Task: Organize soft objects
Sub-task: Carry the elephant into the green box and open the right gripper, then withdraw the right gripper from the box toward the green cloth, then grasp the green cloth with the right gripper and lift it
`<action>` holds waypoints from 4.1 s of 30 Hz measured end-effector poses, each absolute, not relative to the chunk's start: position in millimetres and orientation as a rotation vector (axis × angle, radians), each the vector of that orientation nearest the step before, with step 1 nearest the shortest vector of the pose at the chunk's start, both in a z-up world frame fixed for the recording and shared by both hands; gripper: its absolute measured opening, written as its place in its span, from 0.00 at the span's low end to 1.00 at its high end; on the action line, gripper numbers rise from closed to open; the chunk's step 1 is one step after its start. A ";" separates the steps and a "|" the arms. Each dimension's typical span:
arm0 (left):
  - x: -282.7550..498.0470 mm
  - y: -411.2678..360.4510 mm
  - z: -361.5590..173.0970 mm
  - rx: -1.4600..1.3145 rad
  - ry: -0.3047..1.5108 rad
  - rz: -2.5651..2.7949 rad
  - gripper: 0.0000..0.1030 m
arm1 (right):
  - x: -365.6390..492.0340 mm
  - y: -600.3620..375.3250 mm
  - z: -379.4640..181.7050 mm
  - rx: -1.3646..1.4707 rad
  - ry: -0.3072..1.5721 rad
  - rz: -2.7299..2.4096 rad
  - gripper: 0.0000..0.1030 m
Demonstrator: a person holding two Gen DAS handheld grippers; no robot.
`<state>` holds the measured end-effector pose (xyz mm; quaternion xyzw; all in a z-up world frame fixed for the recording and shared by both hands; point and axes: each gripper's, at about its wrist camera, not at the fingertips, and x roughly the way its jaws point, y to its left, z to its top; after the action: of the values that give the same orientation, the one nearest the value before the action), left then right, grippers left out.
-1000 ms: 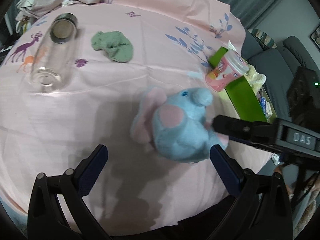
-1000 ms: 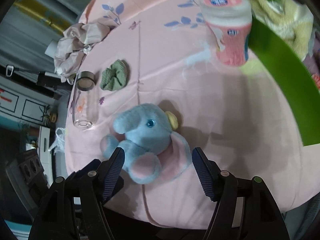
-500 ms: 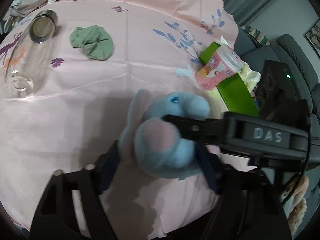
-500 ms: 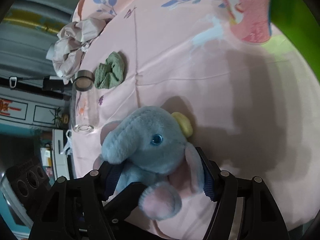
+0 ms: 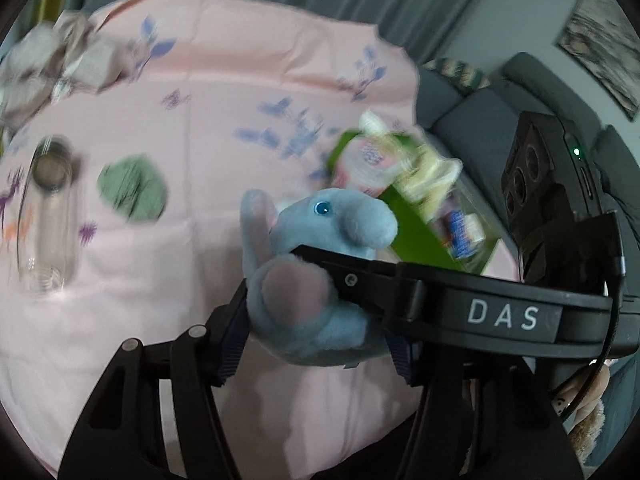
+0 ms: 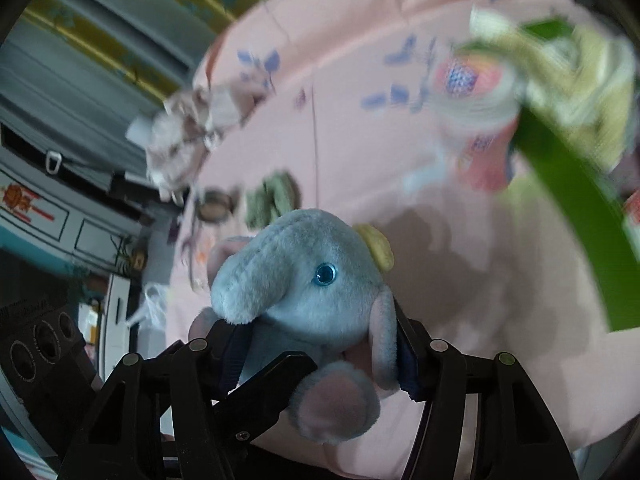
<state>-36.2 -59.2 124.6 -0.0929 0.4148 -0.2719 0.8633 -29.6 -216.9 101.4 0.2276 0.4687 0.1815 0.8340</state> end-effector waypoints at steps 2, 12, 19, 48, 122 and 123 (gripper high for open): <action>-36.2 -74.8 143.0 -0.162 0.819 -0.600 0.56 | -34.2 -233.5 124.0 0.480 0.922 0.365 0.61; -8.3 -173.7 195.8 -0.039 0.702 -0.779 0.56 | -34.3 -335.2 176.6 0.561 0.702 0.214 0.61; 20.3 -247.7 192.7 0.047 0.704 -0.860 0.56 | -19.6 -399.5 166.9 0.656 0.633 0.117 0.61; 54.3 -303.2 114.1 0.099 0.958 -0.774 0.59 | 18.0 -462.2 75.7 0.844 0.838 -0.058 0.64; -44.7 98.0 44.7 -0.339 1.009 -0.084 0.98 | 92.0 -59.6 45.8 0.103 0.999 0.316 0.14; -44.9 97.8 45.5 -0.340 1.009 -0.087 0.98 | 86.1 -64.8 51.3 0.115 0.992 0.319 0.14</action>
<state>-44.9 97.8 45.5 -0.1622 0.4806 -0.0415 0.8608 86.1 -64.8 51.3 0.0550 0.4734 0.1525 0.8658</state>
